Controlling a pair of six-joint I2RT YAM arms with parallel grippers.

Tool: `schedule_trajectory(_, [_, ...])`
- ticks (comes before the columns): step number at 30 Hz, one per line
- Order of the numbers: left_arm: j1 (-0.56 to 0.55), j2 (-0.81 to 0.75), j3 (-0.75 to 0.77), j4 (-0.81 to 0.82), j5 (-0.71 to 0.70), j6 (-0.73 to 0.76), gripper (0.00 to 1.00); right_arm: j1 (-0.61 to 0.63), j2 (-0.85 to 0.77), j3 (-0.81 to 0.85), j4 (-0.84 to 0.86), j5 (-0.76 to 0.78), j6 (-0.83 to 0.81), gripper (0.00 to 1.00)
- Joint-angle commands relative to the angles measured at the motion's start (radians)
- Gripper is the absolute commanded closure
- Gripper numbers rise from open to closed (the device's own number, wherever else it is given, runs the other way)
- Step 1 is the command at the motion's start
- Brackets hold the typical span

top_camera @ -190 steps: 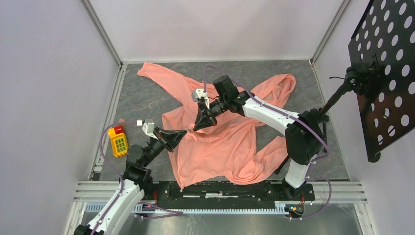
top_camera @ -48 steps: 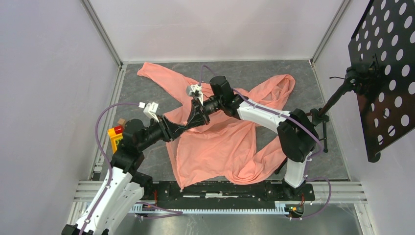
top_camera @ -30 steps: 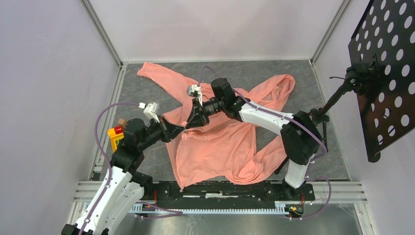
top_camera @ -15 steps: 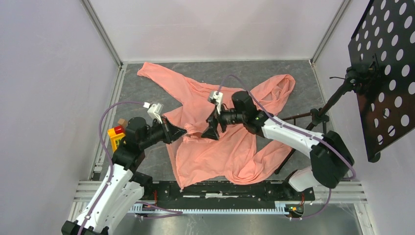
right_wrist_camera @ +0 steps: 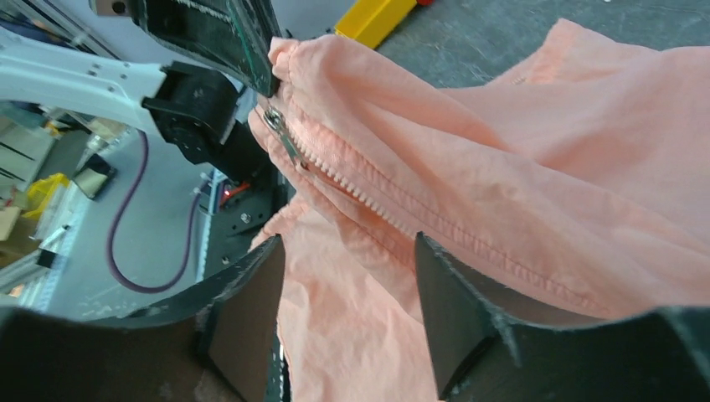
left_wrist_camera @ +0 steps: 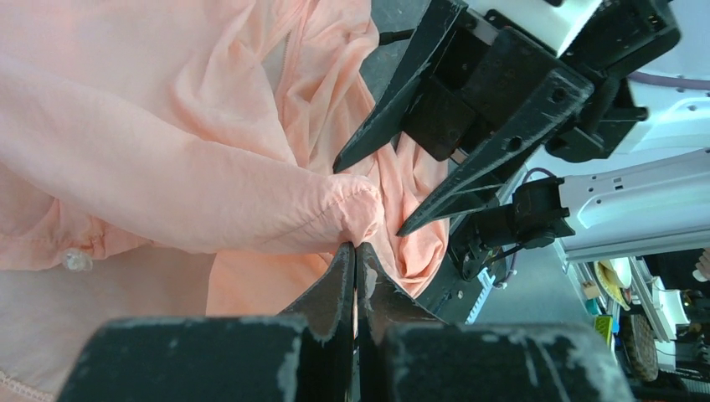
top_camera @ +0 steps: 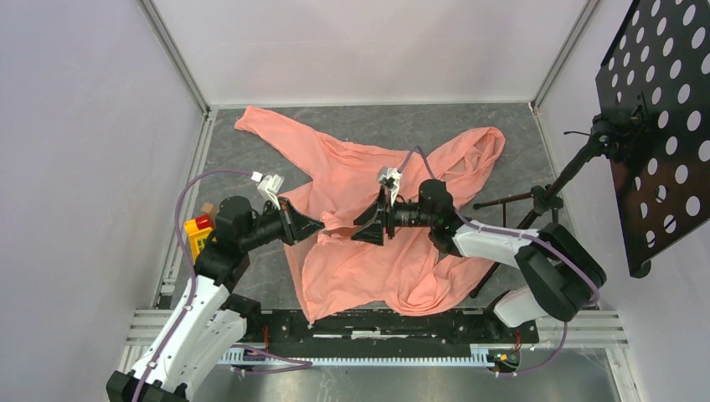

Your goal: Zip up the jacket

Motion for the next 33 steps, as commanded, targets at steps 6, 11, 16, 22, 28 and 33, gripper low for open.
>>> schedule_trajectory(6, [0.008,-0.024,-0.005,0.094,0.030,-0.049,0.98,0.034,0.128,0.024,0.346,-0.061,0.177,0.52])
schedule_trajectory(11, [0.008,-0.023,0.001,0.093,0.038,-0.055,0.98,0.046,0.167,0.039,0.396,-0.049,0.203,0.46])
schedule_trajectory(16, [0.008,-0.023,0.001,0.096,0.040,-0.065,0.98,0.055,0.202,0.069,0.413,-0.044,0.211,0.37])
schedule_trajectory(22, [0.009,-0.032,-0.004,0.111,0.038,-0.084,0.98,0.074,0.237,0.104,0.430,-0.054,0.207,0.39])
schedule_trajectory(28, [0.009,-0.033,-0.007,0.112,0.031,-0.099,0.98,0.082,0.252,0.119,0.425,-0.055,0.193,0.51])
schedule_trajectory(33, [0.010,-0.039,-0.008,0.104,0.023,-0.103,0.98,0.082,0.240,0.117,0.382,-0.039,0.163,0.63])
